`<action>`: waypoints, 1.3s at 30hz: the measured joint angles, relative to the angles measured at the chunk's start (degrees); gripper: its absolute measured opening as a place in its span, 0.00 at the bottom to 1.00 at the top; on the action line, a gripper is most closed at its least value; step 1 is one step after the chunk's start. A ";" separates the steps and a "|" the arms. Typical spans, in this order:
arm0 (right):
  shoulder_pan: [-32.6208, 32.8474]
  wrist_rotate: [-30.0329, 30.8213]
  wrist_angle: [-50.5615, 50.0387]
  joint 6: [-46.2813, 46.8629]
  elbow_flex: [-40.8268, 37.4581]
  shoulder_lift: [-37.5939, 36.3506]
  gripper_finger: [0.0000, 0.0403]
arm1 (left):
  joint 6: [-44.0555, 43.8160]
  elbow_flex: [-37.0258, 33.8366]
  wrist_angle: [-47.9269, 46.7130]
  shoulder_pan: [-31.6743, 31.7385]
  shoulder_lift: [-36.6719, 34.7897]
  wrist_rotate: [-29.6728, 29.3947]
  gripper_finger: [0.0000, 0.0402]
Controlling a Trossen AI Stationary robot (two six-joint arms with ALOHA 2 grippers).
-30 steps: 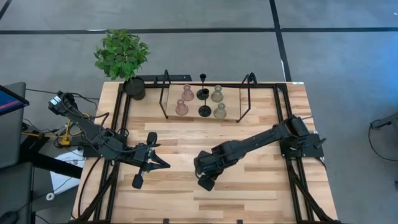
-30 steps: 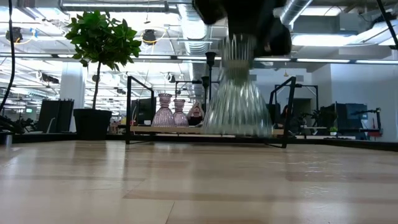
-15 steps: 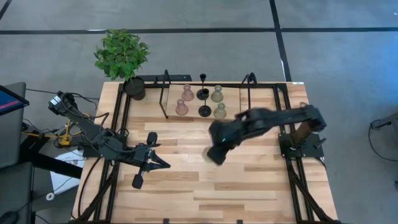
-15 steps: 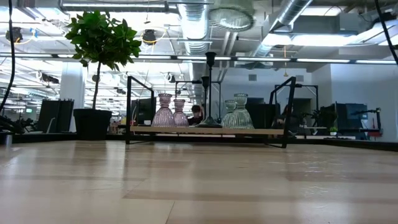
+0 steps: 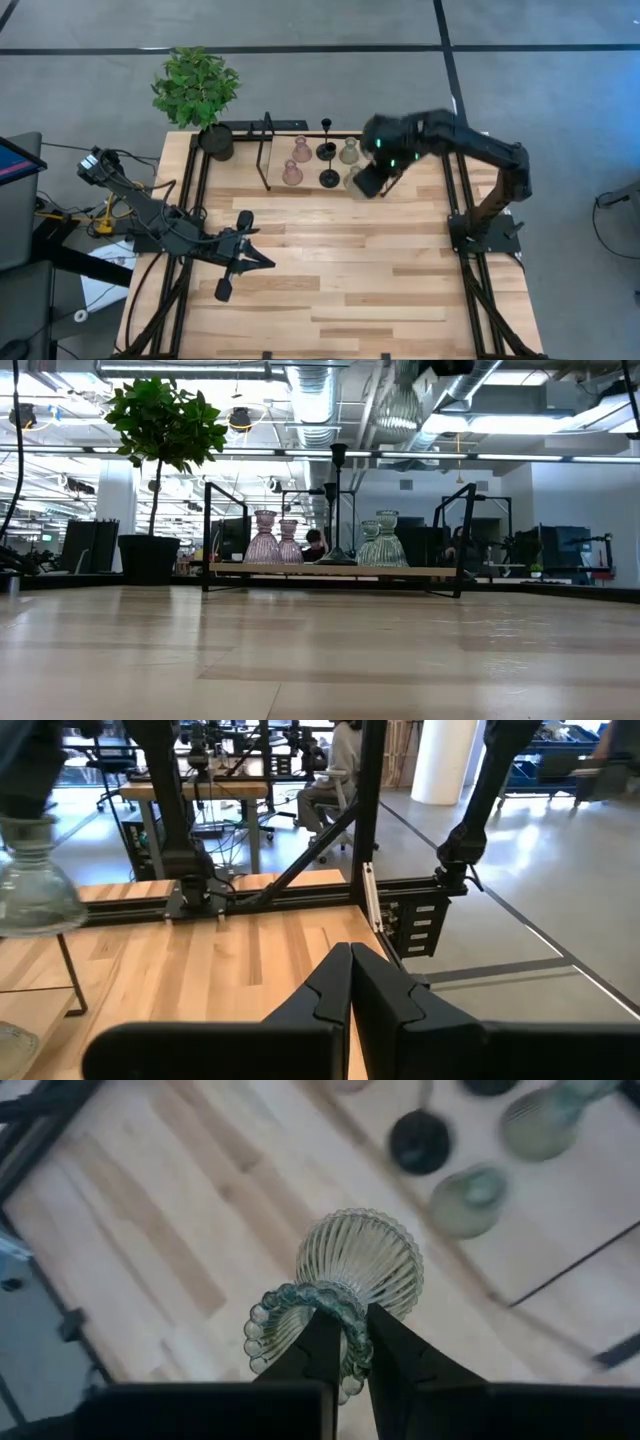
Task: Pick & Place candle stick holders
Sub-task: Put the green candle holder on the shelf
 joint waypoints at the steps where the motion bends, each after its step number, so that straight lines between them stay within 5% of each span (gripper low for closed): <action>1: -2.20 -0.88 -0.22 -2.36 0.00 0.02 0.04 | 0.01 0.00 0.00 0.09 0.01 -0.02 0.02; 13: -23.98 -5.99 -2.42 -21.67 -0.09 2.85 0.04 | 0.04 0.00 0.00 0.03 -0.01 -0.06 0.02; 39: -30.55 -4.61 -0.45 -30.39 -0.09 22.77 0.04 | 0.02 0.00 0.02 0.05 -0.01 -0.21 0.02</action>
